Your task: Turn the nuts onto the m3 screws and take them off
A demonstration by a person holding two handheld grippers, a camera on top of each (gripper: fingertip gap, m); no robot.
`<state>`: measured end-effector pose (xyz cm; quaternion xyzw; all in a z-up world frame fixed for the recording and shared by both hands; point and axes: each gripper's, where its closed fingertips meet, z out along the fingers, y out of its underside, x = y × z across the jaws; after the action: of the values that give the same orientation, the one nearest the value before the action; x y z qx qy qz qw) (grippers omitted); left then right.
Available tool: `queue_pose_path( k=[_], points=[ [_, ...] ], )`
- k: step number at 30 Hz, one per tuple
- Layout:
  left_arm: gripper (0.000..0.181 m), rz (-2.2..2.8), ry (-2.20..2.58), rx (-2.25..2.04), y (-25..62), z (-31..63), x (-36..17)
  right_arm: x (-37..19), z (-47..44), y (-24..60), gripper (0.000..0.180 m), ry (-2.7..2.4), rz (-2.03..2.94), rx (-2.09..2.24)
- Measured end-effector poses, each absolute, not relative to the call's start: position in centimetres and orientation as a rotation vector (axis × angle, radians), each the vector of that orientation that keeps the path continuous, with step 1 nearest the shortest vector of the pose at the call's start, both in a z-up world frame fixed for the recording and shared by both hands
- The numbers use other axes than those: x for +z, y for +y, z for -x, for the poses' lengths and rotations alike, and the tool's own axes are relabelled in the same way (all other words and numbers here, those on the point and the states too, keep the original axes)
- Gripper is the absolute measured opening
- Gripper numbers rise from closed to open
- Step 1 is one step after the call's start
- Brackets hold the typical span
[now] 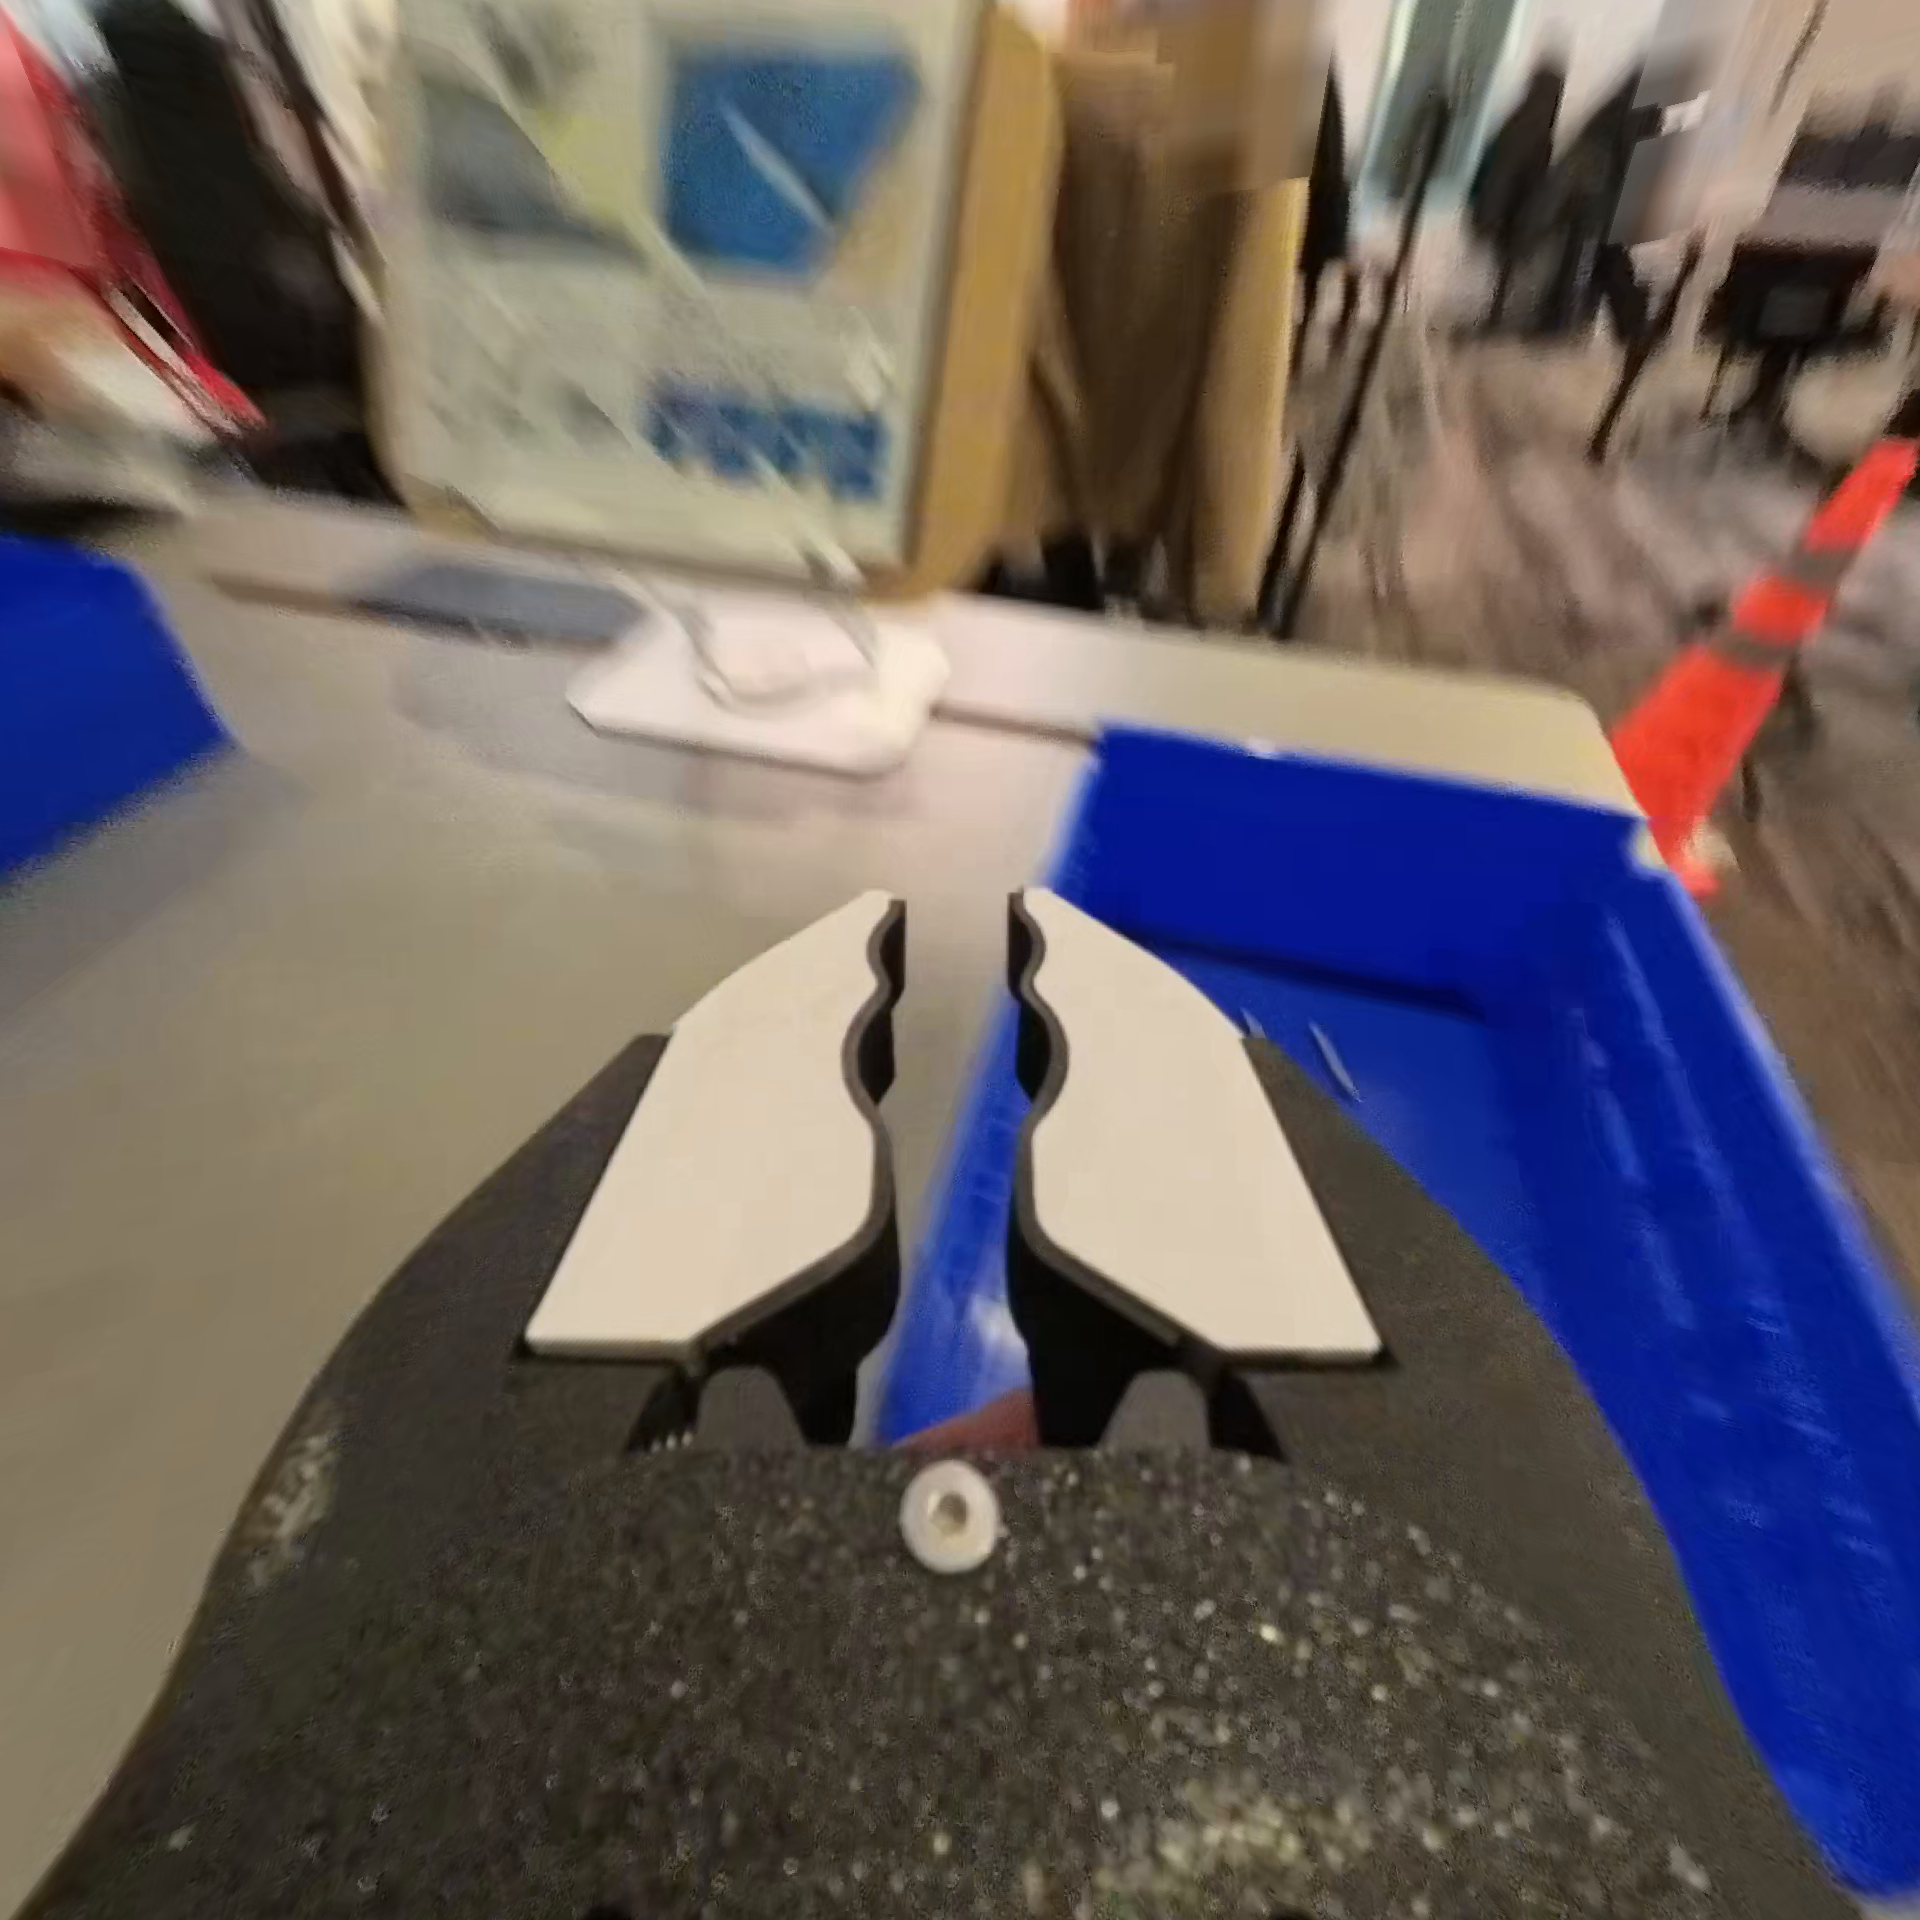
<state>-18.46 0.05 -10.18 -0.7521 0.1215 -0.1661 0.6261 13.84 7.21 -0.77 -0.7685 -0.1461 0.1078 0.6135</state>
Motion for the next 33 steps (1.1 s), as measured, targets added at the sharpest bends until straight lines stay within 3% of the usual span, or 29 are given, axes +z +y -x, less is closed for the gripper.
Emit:
queue_pose_path(
  k=[3,7,13,26,33],
  points=[
    [0.035,1.725,0.259,-0.367,0.1,18.7,-10.2,-0.8,-6.8,3.4,0.023,-0.329,1.611,0.316],
    [0.035,1.721,0.252,-0.345,0.2,18.9,-10.1,-5.8,1.1,0.7,0.026,-0.378,1.600,0.366],
    [0.035,1.726,0.218,-0.268,0.4,19.4,-10.2,-10.0,5.1,0.1,0.030,-0.395,1.676,0.395],
    [0.034,1.724,0.262,-0.203,0.1,18.1,-10.3,-9.0,1.8,-1.1,0.028,-0.370,1.695,0.422],
    [0.042,1.828,0.354,-0.565,-1.4,1.1,-11.2,-5.5,-11.7,-5.6,0.026,-0.219,1.681,0.127]
  ],
)
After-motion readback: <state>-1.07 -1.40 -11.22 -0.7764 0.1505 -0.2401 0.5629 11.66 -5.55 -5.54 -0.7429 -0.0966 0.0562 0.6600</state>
